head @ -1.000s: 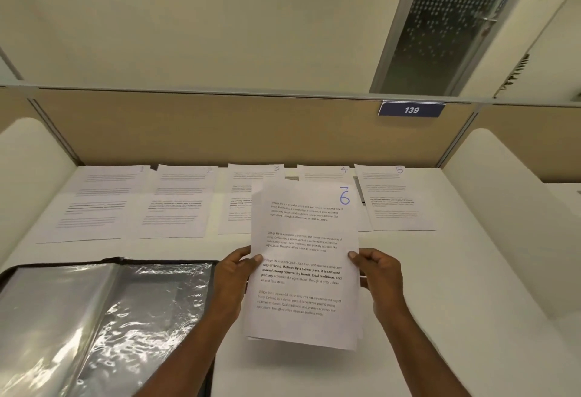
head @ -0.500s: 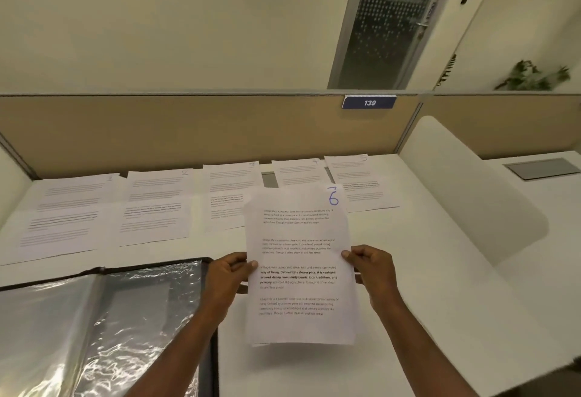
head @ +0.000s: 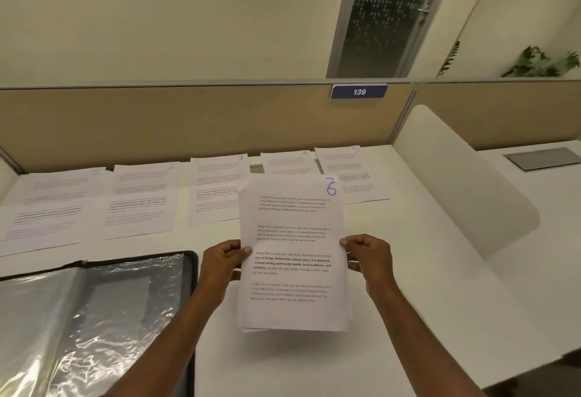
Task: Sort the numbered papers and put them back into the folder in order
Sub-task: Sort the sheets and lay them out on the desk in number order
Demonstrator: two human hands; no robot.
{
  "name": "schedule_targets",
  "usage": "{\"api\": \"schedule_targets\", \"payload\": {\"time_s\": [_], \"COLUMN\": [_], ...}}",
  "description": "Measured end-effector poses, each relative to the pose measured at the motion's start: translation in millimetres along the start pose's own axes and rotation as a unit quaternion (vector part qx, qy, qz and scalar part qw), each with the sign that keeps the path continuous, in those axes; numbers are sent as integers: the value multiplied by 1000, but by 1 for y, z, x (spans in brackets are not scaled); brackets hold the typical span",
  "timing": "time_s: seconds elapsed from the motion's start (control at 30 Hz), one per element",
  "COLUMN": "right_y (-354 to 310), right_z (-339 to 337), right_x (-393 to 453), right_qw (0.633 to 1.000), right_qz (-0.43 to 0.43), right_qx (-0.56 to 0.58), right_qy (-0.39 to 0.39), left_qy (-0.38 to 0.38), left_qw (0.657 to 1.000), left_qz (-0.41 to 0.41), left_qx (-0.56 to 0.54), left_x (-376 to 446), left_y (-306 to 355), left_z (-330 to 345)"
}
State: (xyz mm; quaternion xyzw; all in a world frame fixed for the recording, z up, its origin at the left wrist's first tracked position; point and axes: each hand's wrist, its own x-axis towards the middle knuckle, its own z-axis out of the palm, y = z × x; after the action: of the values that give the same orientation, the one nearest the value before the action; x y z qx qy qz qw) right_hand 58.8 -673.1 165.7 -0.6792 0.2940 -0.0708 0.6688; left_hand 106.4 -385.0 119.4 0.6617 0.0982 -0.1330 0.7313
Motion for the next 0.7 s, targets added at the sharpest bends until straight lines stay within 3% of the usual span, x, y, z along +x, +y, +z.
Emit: {"api": "schedule_targets", "payload": {"time_s": [0.7], "right_y": [1], "right_z": [-96], "right_x": [129], "right_qw": [995], "right_qz": [7], "right_qx": [-55], "right_qy": [-83], "left_qy": [97], "left_qw": [994], "left_qz": [-10], "left_qx": [-49], "left_x": [20], "left_y": [-22], "left_z": [138]}}
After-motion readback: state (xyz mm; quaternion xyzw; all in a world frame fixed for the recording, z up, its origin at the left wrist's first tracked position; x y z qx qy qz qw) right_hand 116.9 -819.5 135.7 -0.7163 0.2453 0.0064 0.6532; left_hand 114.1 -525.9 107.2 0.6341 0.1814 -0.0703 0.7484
